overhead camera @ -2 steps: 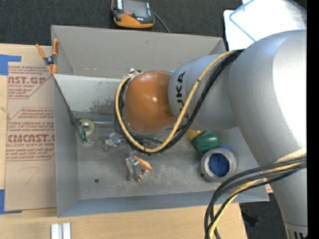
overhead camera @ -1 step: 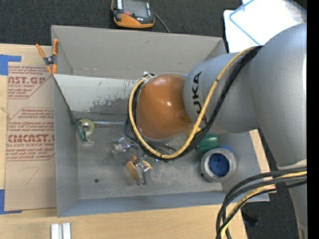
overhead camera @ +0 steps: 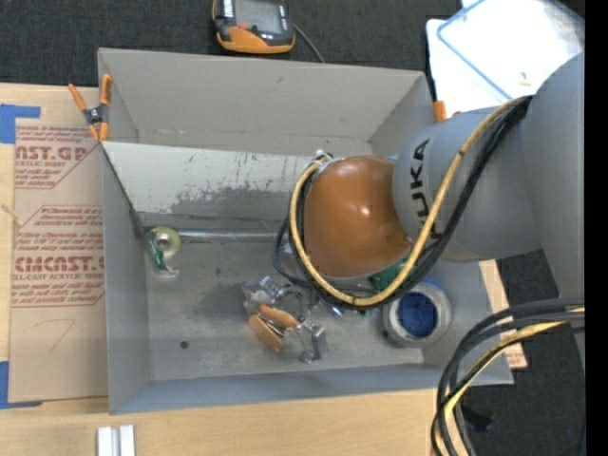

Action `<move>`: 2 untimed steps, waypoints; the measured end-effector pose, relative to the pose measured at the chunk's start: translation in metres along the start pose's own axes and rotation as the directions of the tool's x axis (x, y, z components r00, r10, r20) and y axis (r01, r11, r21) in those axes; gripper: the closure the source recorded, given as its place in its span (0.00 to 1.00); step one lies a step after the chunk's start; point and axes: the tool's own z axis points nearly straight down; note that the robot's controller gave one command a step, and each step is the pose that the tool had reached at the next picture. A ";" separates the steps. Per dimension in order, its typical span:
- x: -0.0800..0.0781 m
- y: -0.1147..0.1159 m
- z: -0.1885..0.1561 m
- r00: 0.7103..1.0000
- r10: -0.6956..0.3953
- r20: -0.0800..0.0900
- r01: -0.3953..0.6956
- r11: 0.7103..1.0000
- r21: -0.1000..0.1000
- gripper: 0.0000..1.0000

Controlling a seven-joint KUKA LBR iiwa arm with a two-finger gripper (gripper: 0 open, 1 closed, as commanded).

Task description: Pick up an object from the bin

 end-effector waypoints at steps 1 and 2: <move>-0.040 0.016 0.028 0.885 -0.466 0.007 0.466 0.885 0.005 0.00; -0.012 -0.025 0.028 1.000 0.000 0.005 0.000 1.000 0.002 1.00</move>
Offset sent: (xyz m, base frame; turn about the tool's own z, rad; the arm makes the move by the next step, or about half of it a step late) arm 0.0243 -0.0126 -0.0293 0.0003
